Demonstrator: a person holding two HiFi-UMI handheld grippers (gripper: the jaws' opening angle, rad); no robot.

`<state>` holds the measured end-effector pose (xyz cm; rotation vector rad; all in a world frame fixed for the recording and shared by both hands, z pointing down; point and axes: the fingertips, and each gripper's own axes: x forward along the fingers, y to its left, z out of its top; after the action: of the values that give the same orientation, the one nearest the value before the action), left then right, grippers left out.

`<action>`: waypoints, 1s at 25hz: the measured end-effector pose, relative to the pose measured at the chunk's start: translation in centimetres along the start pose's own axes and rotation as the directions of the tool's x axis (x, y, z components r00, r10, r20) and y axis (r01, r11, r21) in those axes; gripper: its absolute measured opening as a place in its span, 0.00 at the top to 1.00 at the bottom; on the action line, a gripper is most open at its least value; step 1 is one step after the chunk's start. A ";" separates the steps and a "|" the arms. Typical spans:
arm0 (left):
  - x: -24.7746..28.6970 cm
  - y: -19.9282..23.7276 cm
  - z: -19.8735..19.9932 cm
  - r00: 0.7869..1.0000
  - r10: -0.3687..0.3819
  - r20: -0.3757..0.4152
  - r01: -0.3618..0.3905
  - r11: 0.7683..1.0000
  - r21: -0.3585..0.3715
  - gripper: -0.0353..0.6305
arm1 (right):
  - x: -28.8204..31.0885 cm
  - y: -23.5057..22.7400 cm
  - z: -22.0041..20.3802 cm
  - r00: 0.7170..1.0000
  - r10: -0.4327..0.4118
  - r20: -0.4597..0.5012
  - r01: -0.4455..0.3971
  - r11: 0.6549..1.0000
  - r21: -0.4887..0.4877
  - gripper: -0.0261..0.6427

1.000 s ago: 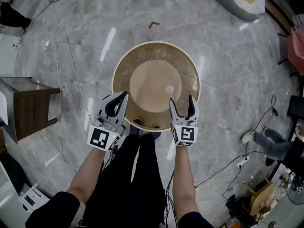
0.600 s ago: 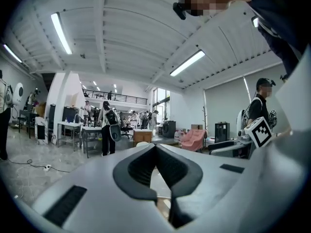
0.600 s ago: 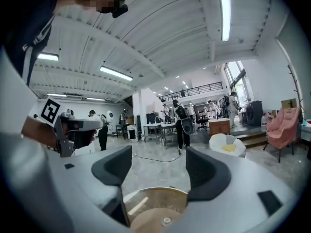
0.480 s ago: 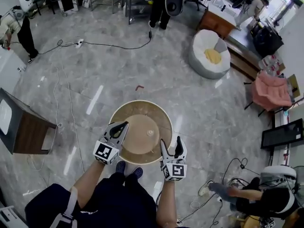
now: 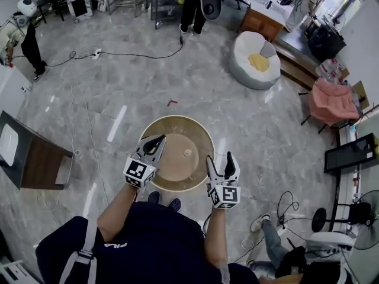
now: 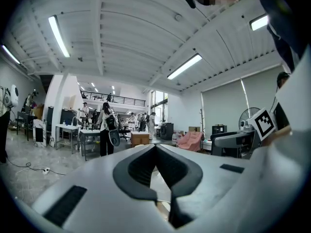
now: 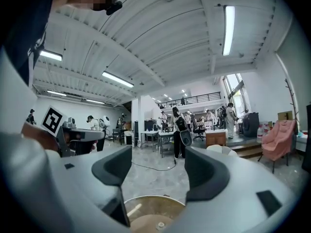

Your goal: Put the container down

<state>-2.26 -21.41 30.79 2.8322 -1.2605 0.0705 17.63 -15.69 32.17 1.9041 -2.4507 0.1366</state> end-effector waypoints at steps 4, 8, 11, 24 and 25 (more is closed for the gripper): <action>0.4 -0.2 1.2 1.000 -0.009 0.019 0.009 1.000 0.006 0.91 | -0.2 0.3 0.8 1.000 -0.003 0.018 0.003 1.000 0.005 0.45; 0.4 -0.3 1.8 0.999 -0.017 0.036 0.016 1.000 0.019 0.91 | 0.1 0.8 1.1 0.999 0.010 0.031 -0.010 1.000 0.006 0.46; 0.5 -0.4 2.0 0.999 -0.024 0.044 0.023 0.999 0.024 0.91 | -0.2 0.6 1.7 0.998 -0.018 0.068 0.016 0.999 0.032 0.74; 0.8 -1.0 2.5 0.997 -0.051 0.058 0.048 0.998 0.044 0.91 | -0.5 0.7 2.4 0.996 -0.014 0.086 0.014 1.000 -0.001 0.92; 0.8 -1.1 2.7 0.997 -0.052 0.062 0.049 0.998 0.047 0.91 | -0.6 0.6 2.6 0.996 -0.015 0.086 0.015 1.000 -0.006 0.92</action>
<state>-0.82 -21.46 28.12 2.9251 -1.2135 0.0083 17.23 -15.24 29.55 1.9654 -2.4864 0.0466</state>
